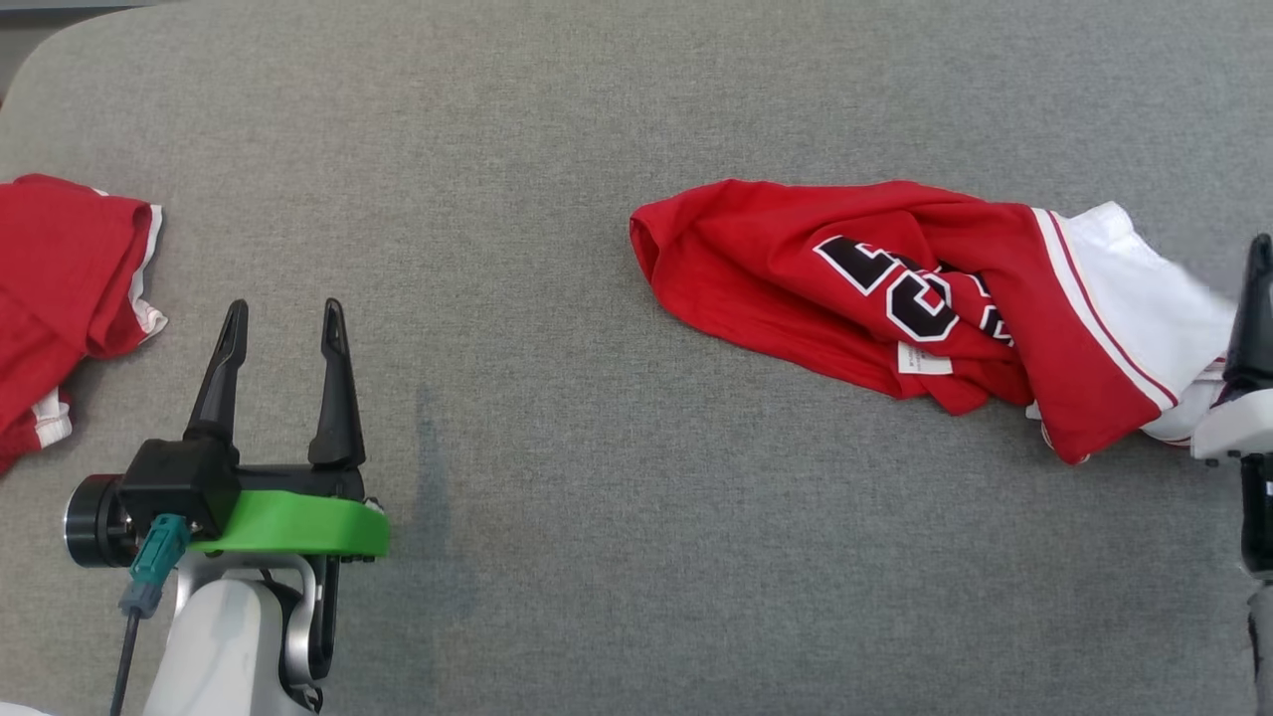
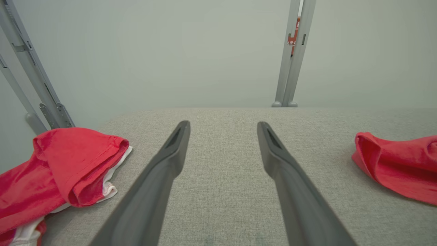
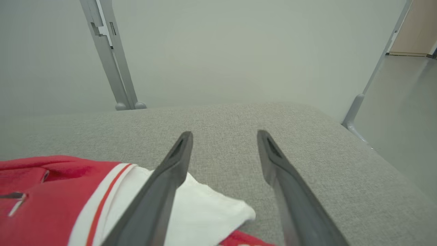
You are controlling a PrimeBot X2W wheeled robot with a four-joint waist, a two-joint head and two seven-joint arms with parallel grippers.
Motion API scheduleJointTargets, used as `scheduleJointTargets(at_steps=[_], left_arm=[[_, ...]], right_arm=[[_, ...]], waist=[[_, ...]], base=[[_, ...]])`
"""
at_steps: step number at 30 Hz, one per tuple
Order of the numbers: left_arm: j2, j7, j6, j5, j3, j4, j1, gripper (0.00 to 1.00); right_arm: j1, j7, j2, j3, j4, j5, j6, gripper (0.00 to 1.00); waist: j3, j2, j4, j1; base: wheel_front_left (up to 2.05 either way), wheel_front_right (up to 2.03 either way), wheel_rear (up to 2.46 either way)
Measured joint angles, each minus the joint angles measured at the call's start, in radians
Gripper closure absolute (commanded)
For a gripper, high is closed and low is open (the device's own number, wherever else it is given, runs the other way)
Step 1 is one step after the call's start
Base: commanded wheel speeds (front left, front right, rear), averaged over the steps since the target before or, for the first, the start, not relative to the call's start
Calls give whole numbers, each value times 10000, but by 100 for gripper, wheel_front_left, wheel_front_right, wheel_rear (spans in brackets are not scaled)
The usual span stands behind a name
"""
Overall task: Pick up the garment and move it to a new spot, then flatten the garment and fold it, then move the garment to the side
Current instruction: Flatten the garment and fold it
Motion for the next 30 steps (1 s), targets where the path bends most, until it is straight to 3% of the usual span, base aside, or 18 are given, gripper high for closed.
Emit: scheduleJointTargets(at_steps=[12,18,30], left_arm=[[36,0,40,31,84,102,367,0],[69,0,59,25,96,125,632,0],[105,17,148,-35,10,42,730,0]], right_arm=[[1890,-67,1081,1567,-3099,-326,0,0],[2733,268,1430,1710,-3791,-222,0,0],[2948,594,1547,1697,-4186,-203,0,0]], waist=[[-680,0,-217,0],[-1007,0,-299,0],[-1100,0,-315,0]], base=[[0,0,0],[0,0,0],[0,0,0]])
